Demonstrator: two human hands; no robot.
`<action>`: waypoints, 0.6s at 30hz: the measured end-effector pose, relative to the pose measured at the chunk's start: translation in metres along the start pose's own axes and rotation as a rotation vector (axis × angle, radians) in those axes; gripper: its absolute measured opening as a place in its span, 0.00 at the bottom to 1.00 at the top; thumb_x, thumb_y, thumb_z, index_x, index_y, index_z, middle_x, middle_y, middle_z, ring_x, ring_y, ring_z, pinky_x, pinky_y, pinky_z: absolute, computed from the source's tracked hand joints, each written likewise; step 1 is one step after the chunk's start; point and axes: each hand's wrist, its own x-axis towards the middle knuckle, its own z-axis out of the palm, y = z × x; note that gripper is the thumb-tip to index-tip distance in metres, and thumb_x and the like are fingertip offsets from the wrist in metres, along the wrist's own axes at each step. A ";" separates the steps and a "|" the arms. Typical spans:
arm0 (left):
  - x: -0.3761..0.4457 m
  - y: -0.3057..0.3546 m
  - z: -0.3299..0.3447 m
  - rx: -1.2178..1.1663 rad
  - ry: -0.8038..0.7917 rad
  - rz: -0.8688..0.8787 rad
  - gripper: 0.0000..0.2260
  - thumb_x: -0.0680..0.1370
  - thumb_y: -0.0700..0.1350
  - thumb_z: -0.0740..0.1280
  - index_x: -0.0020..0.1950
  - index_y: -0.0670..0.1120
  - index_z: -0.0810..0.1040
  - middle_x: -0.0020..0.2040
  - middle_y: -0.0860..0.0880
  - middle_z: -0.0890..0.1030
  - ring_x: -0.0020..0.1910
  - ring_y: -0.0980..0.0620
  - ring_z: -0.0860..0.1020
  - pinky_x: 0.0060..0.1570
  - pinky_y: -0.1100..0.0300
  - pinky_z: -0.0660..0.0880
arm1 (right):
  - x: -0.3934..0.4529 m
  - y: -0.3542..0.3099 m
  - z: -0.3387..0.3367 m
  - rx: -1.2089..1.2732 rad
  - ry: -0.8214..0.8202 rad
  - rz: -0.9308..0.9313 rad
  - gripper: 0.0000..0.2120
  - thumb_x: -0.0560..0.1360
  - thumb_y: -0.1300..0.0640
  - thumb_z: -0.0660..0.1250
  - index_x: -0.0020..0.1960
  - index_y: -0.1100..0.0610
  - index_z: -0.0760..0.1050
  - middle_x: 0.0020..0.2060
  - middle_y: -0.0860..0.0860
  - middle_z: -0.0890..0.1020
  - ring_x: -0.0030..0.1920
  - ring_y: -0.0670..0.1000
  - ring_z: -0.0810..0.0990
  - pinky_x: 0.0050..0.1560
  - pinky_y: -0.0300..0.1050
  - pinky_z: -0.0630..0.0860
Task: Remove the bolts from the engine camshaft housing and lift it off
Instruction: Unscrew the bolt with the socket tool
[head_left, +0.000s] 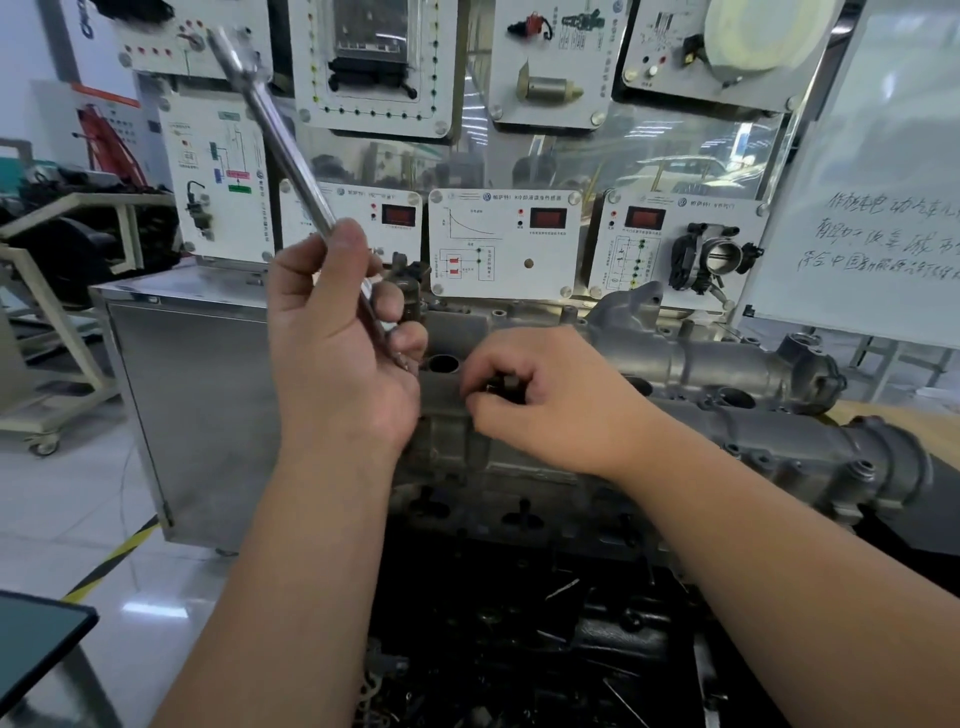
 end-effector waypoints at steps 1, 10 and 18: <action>0.001 0.001 -0.002 0.006 -0.007 -0.036 0.08 0.83 0.48 0.66 0.44 0.52 0.72 0.34 0.55 0.75 0.26 0.57 0.67 0.24 0.66 0.61 | 0.001 0.000 0.000 -0.025 -0.018 -0.023 0.03 0.71 0.60 0.71 0.43 0.55 0.83 0.43 0.48 0.83 0.45 0.48 0.81 0.50 0.50 0.78; -0.004 -0.012 -0.003 0.093 -0.092 -0.261 0.14 0.83 0.56 0.61 0.43 0.49 0.75 0.30 0.53 0.71 0.21 0.57 0.61 0.20 0.66 0.58 | 0.010 -0.006 -0.018 -0.225 -0.275 -0.119 0.06 0.76 0.59 0.71 0.52 0.58 0.84 0.53 0.51 0.80 0.54 0.49 0.78 0.61 0.45 0.71; 0.000 -0.014 -0.003 0.050 -0.084 -0.255 0.17 0.84 0.57 0.60 0.40 0.49 0.75 0.29 0.52 0.71 0.21 0.57 0.60 0.19 0.67 0.57 | 0.021 -0.019 -0.037 -0.438 -0.345 -0.105 0.10 0.82 0.54 0.64 0.58 0.57 0.80 0.50 0.50 0.82 0.51 0.50 0.77 0.54 0.42 0.71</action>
